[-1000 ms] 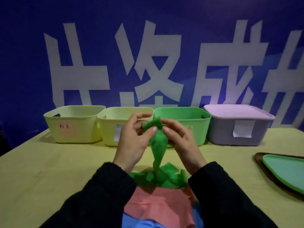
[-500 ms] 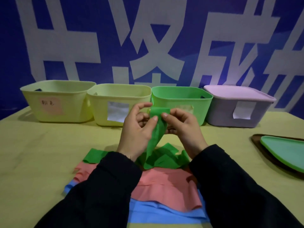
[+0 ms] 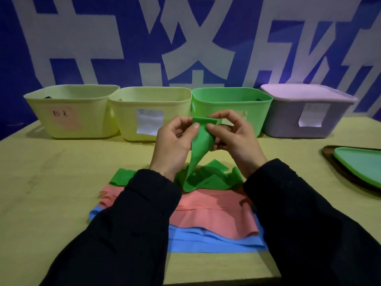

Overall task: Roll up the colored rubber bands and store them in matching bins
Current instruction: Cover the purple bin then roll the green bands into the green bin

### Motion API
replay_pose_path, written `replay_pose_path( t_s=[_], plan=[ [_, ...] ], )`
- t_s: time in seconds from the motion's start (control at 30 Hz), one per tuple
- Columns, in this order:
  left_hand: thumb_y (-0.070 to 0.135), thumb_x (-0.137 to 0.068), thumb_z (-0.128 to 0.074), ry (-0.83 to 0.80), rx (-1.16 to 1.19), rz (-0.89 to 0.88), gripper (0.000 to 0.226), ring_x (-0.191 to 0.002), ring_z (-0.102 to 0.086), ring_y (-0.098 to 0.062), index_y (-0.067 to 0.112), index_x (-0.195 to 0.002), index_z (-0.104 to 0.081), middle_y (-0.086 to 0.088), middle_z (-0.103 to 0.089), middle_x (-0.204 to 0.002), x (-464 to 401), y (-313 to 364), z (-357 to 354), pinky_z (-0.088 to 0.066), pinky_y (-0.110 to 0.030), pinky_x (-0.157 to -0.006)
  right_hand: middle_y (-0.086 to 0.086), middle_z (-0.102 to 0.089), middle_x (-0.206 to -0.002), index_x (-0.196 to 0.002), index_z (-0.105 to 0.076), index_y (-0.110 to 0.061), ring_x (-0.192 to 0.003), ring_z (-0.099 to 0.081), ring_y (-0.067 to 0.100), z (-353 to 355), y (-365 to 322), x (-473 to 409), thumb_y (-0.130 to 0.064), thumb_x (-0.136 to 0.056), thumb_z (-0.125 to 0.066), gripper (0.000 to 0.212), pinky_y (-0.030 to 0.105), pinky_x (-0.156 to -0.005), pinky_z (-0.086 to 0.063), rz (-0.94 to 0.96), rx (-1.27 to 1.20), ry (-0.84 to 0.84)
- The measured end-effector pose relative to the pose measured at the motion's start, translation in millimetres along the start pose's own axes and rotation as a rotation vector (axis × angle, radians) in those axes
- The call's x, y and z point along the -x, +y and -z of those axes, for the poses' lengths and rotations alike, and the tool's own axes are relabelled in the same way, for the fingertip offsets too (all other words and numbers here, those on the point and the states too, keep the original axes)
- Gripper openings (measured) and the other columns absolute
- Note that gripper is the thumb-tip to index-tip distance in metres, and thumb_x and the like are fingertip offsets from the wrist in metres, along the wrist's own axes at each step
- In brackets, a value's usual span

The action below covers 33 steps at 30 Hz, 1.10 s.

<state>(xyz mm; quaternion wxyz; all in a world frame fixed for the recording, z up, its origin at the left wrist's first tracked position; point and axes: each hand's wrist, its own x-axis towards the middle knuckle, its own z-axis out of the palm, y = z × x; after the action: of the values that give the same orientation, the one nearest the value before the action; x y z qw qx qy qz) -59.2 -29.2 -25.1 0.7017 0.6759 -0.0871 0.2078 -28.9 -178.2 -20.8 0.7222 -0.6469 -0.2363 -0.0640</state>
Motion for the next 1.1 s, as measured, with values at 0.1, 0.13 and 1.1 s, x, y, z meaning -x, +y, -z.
replay_pose_path(
  t_s=[0.1,0.13,1.1],
  plan=[
    [0.003,-0.099,-0.058,0.002,0.036,-0.011,0.023,-0.085,-0.071,-0.028,0.024,-0.096,-0.068,-0.016,-0.073,-0.095,-0.1,-1.2,1.1,-0.061,-0.042,-0.075,0.005,-0.056,-0.064,-0.093,-0.064,-0.016,-0.054,-0.051,0.014,0.4,0.6,1.4,0.002,-0.094,-0.059,0.018,0.030,-0.053,-0.051,0.017,-0.017,-0.024],
    [0.002,-0.098,-0.057,-0.002,0.041,-0.021,0.027,-0.085,-0.071,-0.027,0.025,-0.092,-0.070,-0.013,-0.072,-0.094,0.4,-0.5,1.5,-0.060,-0.038,-0.073,0.004,-0.058,-0.066,-0.092,-0.064,-0.016,-0.056,-0.052,0.015,-0.2,0.7,1.6,0.001,-0.092,-0.058,0.017,0.030,-0.053,-0.051,0.023,-0.022,-0.028],
    [0.001,-0.090,-0.066,0.075,-0.028,-0.064,0.019,-0.085,-0.073,-0.022,0.017,-0.088,-0.075,-0.005,-0.076,-0.086,0.2,-2.3,3.7,-0.059,-0.034,-0.073,0.001,-0.075,-0.083,-0.094,-0.074,-0.009,-0.077,-0.068,0.011,0.2,2.1,2.0,-0.009,-0.083,-0.075,0.011,0.025,-0.071,-0.056,0.084,-0.051,-0.040]
  ],
)
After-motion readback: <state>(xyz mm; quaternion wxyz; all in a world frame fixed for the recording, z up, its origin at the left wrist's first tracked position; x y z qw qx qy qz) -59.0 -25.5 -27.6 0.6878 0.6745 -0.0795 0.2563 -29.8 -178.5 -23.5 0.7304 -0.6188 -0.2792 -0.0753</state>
